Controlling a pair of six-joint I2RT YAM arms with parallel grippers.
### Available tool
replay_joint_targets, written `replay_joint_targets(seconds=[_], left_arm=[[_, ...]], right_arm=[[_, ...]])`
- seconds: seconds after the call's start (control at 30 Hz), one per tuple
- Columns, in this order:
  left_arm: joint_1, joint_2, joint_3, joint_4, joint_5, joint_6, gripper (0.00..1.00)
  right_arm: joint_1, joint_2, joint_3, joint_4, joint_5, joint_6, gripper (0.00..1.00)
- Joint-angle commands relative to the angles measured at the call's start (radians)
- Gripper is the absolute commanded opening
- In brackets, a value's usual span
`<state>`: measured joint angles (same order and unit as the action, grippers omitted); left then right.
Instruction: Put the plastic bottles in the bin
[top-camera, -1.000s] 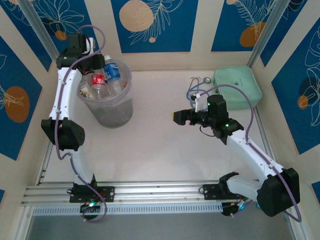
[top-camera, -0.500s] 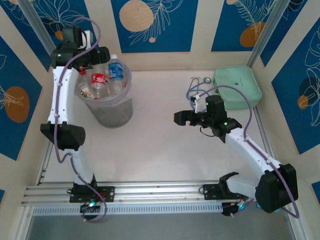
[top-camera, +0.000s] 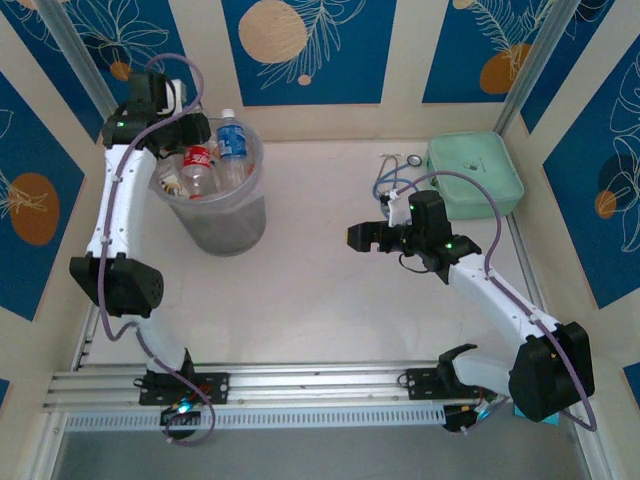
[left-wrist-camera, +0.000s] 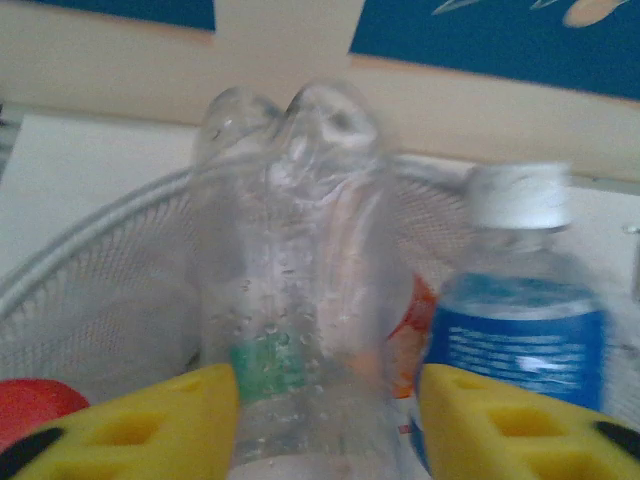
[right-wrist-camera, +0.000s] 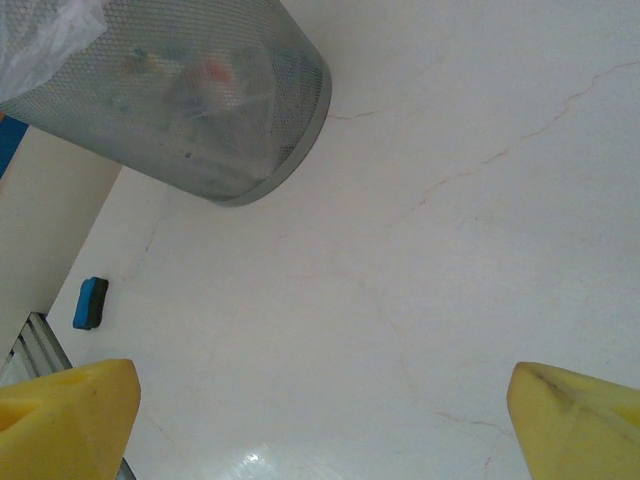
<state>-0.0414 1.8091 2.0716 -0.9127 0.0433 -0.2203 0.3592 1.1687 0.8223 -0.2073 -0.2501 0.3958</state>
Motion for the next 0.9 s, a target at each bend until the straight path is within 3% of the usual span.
replay_joint_targets(seconds=[0.0, 0.07, 0.23, 0.43, 0.73, 0.87], left_arm=[[-0.005, -0.037, -0.087, 0.044, -0.026, 0.007, 0.42], [-0.008, -0.073, -0.166, 0.063, -0.060, 0.016, 0.37], [-0.009, -0.155, -0.317, 0.140, -0.026, -0.010, 0.26], [-0.015, -0.155, -0.337, 0.152, 0.069, -0.042, 0.25], [-0.010, -0.193, -0.091, 0.087, 0.042, -0.022, 0.70], [0.059, -0.182, 0.004, 0.054, 0.036, -0.042, 0.85]], right_arm=[[-0.002, -0.009, 0.021, -0.025, -0.002, -0.012, 0.95], [-0.002, -0.013, 0.014, -0.025, 0.001, -0.009, 0.95], [-0.002, 0.009, 0.010, 0.001, -0.012, 0.003, 0.95], [0.015, 0.034, 0.042, 0.005, -0.018, 0.006, 0.95], [0.017, 0.044, 0.047, -0.011, -0.006, -0.001, 0.95], [0.017, 0.066, 0.056, -0.004, -0.023, 0.002, 0.95]])
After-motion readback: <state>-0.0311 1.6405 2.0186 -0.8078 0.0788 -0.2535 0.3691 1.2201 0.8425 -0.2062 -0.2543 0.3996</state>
